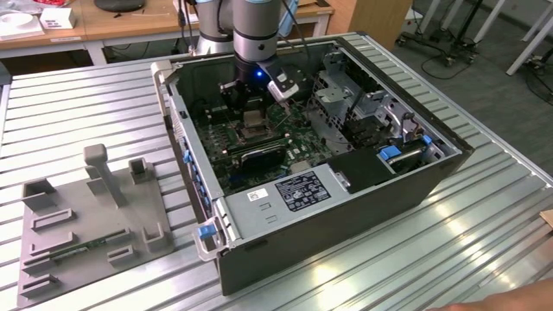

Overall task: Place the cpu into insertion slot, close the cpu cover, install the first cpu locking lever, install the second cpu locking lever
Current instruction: 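Place the cpu into insertion slot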

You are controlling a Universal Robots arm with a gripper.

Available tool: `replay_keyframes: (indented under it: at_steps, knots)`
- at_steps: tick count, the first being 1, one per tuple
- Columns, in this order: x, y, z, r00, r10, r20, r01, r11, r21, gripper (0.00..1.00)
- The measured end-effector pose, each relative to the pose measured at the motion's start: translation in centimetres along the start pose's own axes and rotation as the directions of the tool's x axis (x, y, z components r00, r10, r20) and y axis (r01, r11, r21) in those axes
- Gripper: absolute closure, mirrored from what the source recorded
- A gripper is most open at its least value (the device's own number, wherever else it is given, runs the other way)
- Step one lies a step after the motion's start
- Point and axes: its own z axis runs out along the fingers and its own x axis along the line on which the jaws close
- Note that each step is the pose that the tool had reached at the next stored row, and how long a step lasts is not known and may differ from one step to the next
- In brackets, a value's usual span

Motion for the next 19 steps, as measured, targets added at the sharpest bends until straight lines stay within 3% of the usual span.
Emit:
replay_keyframes:
  at_steps: [5, 10, 13, 16, 19]
  knots:
    - [0.0, -0.01, 0.09, 0.996, 0.088, 0.0106, -0.089, 0.9961, 0.0043, 0.46]
    - [0.01, -0.02, 0.15, 0.9846, 0.174, 0.0213, -0.174, 0.9848, 0.007, 0.46]
    - [0.01, -0.02, 0.16, 0.974, 0.225, 0.0279, -0.225, 0.9742, 0.0086, 0.46]
    - [0.01, -0.02, 0.18, 0.9599, 0.278, 0.0348, -0.279, 0.9603, 0.0097, 0.46]
    - [0.01, -0.03, 0.21, 0.9434, 0.329, 0.0417, -0.33, 0.944, 0.0105, 0.46]
